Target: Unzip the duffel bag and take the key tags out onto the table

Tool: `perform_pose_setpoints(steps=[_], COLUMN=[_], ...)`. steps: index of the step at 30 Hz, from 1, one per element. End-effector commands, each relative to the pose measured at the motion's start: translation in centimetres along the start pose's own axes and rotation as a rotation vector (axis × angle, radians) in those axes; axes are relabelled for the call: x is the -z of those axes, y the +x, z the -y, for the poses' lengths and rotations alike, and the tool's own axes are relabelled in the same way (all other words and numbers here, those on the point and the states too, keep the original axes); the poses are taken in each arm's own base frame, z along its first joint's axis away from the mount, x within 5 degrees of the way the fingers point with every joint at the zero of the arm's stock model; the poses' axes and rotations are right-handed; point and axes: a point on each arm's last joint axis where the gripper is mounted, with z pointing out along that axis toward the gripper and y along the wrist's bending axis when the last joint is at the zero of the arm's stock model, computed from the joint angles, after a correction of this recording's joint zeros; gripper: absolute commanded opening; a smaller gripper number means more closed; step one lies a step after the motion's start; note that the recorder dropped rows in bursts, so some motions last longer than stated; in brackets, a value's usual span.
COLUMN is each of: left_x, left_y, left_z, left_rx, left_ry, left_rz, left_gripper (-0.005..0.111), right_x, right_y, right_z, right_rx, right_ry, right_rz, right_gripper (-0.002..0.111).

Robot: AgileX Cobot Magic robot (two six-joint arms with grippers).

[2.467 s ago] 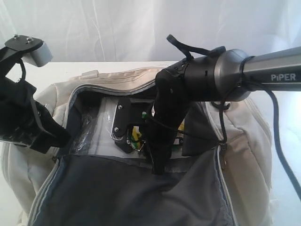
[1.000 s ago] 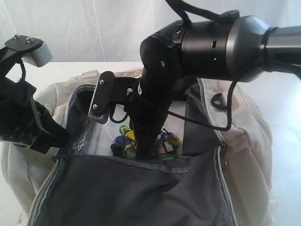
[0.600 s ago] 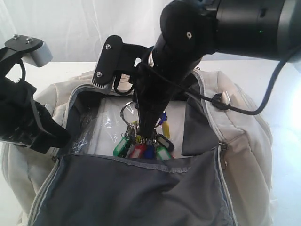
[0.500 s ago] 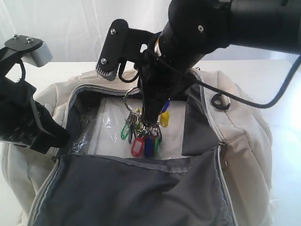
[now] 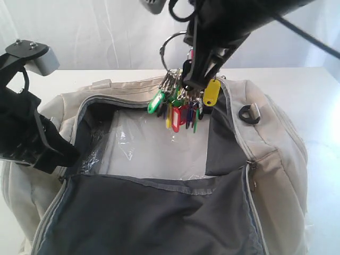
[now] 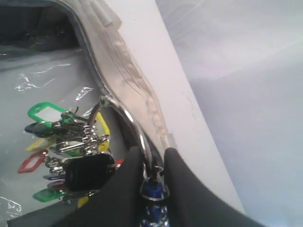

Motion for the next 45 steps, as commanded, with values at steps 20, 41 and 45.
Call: perform_pose_setpoints(steps=[20,41,45], left_x=[-0.2,-0.2,-0.2], left_y=[0.4,0.5,0.5], left_z=[0.1,0.1,0.1], left_rx=[0.010,0.003,0.003], left_ry=[0.024,0.024,0.024], left_rz=[-0.034,-0.050,-0.050], left_gripper=[0.000,0.000,0.000], right_x=[12.6,7.0,4.6], right_y=[6.6,13.3,15.2], right_z=[4.3,3.0,2.3], right_rx=[-0.288,-0.430,-0.454], right_ry=[0.384,0.454,0.404], right_rz=[-0.255,-0.530,-0.581], right_gripper=[0.000,0.000,0.000])
